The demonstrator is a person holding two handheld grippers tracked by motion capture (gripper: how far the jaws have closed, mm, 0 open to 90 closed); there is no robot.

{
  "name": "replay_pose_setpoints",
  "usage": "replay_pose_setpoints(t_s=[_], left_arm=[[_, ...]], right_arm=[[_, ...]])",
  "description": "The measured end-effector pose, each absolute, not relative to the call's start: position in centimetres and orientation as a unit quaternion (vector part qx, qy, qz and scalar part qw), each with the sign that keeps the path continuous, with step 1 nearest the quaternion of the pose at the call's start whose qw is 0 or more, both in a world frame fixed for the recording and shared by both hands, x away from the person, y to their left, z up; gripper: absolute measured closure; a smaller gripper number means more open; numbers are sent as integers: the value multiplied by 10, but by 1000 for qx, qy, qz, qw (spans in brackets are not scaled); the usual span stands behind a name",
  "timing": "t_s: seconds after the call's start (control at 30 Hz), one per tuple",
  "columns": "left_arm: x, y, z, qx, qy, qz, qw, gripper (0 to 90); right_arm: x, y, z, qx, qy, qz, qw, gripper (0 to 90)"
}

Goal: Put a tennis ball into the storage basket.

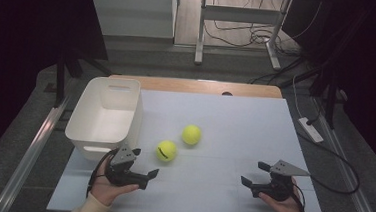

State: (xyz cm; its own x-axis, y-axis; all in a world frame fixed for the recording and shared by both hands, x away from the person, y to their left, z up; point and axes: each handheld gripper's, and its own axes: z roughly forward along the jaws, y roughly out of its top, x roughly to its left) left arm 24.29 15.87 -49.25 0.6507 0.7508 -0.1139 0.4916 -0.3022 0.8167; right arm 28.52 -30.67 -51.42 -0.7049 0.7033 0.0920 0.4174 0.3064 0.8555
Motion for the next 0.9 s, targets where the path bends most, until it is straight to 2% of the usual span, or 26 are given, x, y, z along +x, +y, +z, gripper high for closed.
replay_pose_setpoints(t_s=[0.9], left_arm=[[257, 141, -473, 801, 389, 157, 428, 71]], right_arm=[[285, -308, -514, 358, 792, 470, 153, 101]])
